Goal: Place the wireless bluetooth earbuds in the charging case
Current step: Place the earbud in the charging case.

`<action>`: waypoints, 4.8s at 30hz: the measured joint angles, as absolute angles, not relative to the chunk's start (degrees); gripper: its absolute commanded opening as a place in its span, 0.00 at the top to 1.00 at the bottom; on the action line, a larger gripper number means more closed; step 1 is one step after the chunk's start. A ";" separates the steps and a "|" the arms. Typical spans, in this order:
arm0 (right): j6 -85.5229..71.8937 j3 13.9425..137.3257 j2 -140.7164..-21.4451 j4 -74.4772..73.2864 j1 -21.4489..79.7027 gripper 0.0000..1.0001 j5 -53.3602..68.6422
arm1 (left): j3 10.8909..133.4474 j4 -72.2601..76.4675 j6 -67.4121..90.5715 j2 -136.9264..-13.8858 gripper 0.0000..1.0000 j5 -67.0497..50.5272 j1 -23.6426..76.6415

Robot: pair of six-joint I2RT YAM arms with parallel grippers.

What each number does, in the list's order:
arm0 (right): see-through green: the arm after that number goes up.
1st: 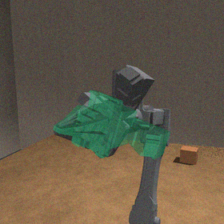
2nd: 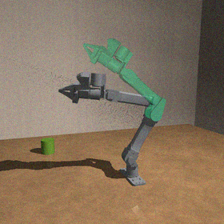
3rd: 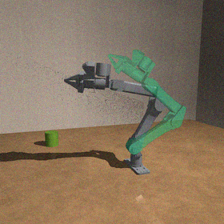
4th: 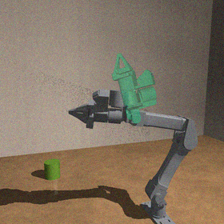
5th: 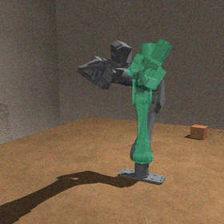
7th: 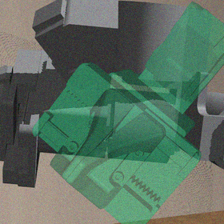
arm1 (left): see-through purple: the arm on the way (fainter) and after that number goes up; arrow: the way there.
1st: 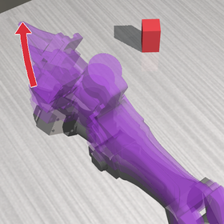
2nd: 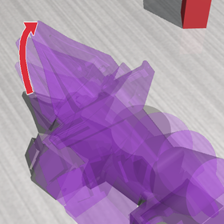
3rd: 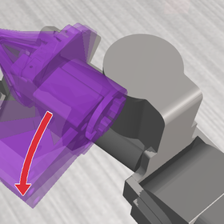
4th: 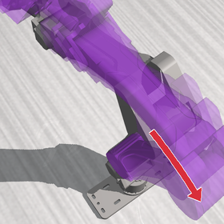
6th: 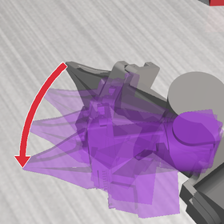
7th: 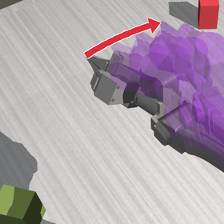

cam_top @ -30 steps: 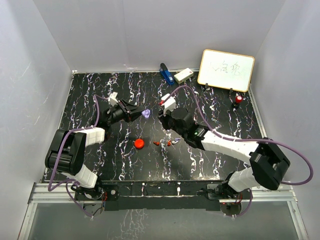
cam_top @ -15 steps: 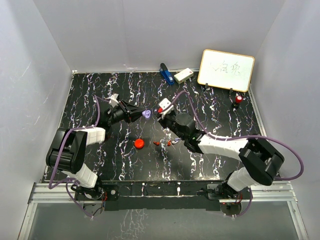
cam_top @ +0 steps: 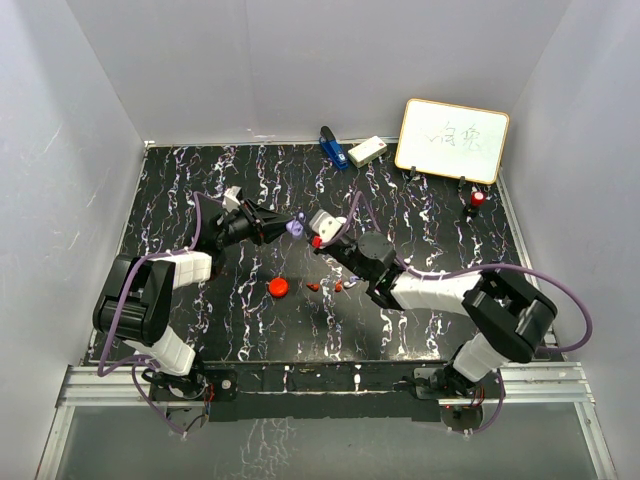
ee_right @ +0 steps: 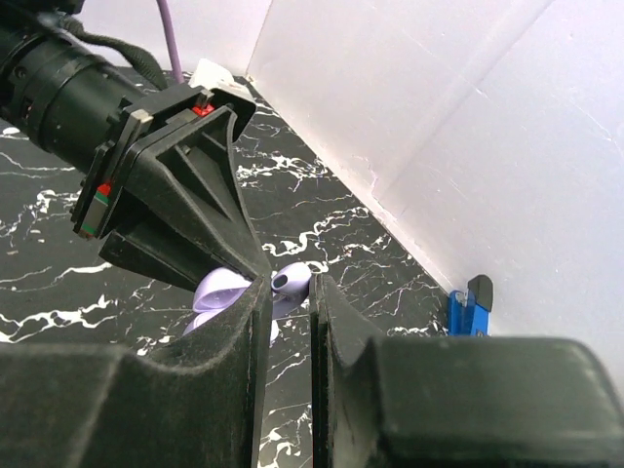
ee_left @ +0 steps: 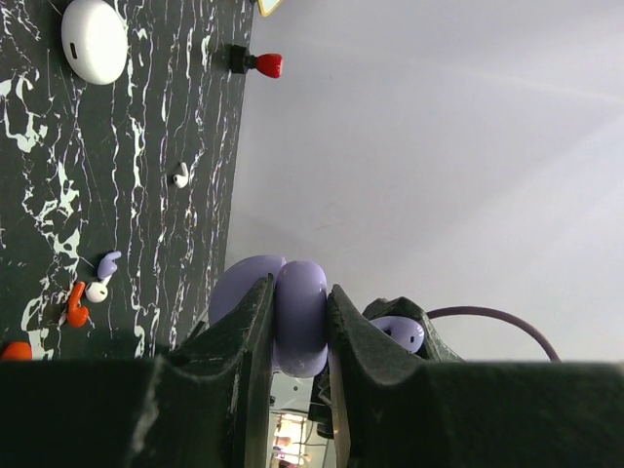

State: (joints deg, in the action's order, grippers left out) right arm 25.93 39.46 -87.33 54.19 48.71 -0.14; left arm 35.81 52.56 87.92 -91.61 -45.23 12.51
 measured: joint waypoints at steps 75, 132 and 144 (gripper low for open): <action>34.41 39.46 -93.19 57.08 48.69 1.00 3.40 | 37.01 53.60 90.43 -93.34 1.00 -46.37 12.56; 29.34 39.48 -92.23 54.87 48.64 0.72 2.35 | 37.01 54.06 91.11 -93.34 1.00 -45.54 12.60; 27.70 39.48 -91.68 54.17 48.64 0.55 2.98 | 37.01 55.11 91.55 -94.35 1.00 -45.39 12.60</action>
